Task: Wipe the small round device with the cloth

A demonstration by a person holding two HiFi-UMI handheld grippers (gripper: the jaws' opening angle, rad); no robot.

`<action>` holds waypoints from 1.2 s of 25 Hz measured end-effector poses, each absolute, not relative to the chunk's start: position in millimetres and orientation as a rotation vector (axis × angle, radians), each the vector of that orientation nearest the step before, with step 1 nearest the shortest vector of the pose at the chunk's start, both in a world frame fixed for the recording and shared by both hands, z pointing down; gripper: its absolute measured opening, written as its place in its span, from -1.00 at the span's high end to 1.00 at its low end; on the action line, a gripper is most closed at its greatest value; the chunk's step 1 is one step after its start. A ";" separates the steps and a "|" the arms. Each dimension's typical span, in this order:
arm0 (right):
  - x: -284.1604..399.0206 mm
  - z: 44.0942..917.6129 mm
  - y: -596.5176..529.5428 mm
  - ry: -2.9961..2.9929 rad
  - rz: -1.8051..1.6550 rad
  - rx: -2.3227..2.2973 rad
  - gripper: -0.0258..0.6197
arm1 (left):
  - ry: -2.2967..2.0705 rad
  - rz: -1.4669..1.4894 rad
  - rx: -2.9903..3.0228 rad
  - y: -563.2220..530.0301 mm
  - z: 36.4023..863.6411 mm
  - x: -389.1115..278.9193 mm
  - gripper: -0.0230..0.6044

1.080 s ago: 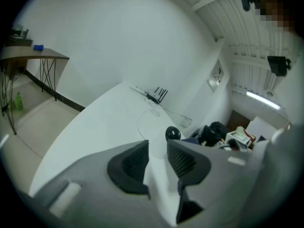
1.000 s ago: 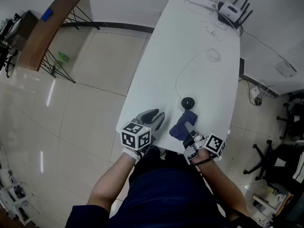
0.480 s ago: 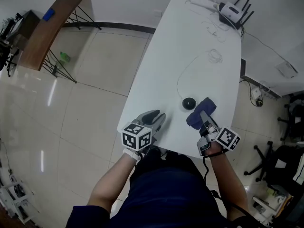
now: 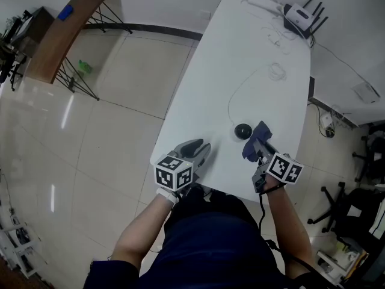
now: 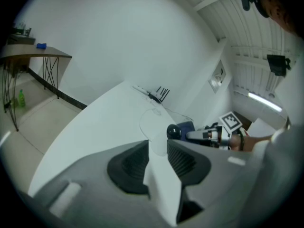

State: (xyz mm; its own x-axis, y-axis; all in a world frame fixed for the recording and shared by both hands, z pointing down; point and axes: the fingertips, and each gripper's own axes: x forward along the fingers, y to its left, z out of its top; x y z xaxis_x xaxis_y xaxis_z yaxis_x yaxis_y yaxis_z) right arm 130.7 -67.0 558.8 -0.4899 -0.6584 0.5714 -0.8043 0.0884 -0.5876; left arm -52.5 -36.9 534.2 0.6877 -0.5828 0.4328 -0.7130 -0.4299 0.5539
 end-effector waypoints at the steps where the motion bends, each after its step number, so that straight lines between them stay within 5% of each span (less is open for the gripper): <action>1: 129.7 568.7 -60.6 -2.170 1.450 1.499 0.70 | -0.990 0.228 2.156 -36.5 534.7 -53.0 0.54; 9: 92.0 619.2 -18.6 -1.960 2.135 1.462 0.70 | -0.983 0.231 2.145 -31.7 537.5 -52.8 0.54; 30: -9.7 601.9 -80.5 -2.156 1.790 1.275 0.70 | -1.087 0.201 2.086 -20.8 538.3 -94.4 0.55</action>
